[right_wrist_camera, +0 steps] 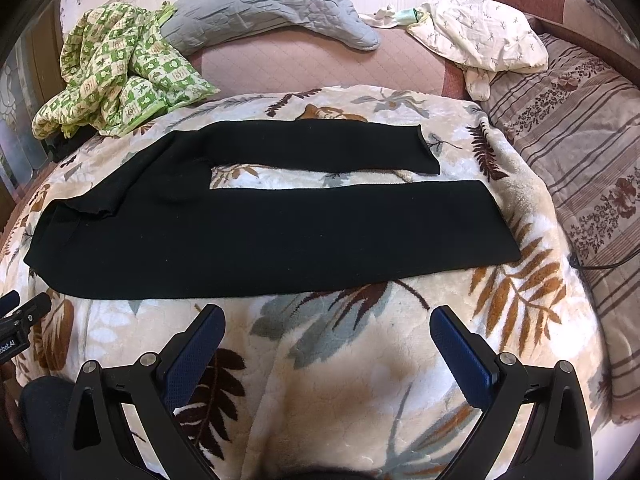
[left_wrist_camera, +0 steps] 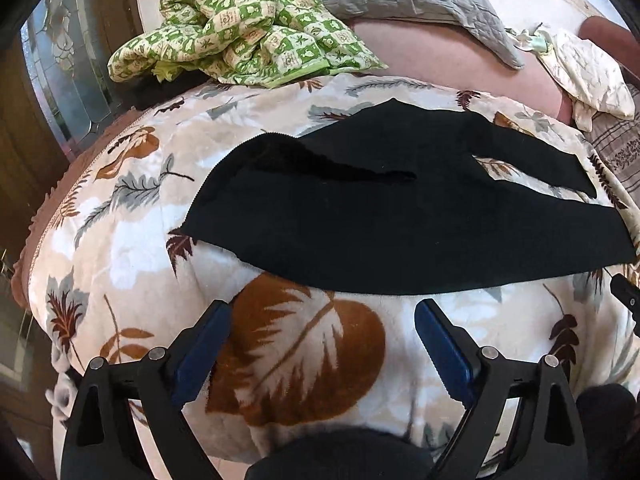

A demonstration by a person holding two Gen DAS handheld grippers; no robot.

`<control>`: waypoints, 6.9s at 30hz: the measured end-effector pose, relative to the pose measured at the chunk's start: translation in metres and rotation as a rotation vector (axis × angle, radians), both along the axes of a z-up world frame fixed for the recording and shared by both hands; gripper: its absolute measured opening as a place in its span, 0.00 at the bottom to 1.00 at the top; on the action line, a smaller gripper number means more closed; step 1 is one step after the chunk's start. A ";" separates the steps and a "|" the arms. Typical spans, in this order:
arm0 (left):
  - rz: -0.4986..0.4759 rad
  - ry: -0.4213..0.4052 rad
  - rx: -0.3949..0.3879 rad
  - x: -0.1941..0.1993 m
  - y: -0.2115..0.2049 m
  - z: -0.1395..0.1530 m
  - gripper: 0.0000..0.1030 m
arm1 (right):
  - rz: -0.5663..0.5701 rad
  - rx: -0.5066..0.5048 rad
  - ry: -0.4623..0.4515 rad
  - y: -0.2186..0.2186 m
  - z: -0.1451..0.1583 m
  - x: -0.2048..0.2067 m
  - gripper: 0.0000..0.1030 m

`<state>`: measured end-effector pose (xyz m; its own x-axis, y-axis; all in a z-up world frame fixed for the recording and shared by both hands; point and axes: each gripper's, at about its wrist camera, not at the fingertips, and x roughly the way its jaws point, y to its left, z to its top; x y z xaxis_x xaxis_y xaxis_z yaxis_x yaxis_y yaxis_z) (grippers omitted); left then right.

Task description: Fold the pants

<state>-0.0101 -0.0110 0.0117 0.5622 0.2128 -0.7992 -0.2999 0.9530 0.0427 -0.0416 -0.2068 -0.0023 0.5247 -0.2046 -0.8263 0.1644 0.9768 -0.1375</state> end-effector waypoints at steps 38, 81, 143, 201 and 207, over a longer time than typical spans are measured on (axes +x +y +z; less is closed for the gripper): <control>0.013 0.023 -0.055 0.011 0.027 -0.008 0.90 | 0.001 -0.007 -0.007 -0.003 0.006 -0.001 1.00; 0.024 0.058 -0.109 0.019 0.035 -0.015 0.85 | 0.001 -0.007 -0.005 -0.002 0.005 0.000 1.00; 0.100 -0.162 -0.745 0.040 0.187 -0.057 0.07 | -0.235 0.729 -0.309 -0.181 0.033 -0.016 0.98; 0.255 -0.078 -1.092 0.007 0.187 -0.044 0.44 | -0.266 1.024 -0.008 -0.136 -0.069 0.131 0.60; 0.283 -0.098 -1.073 -0.006 0.184 -0.049 0.05 | -0.263 0.999 -0.020 -0.139 -0.080 0.149 0.58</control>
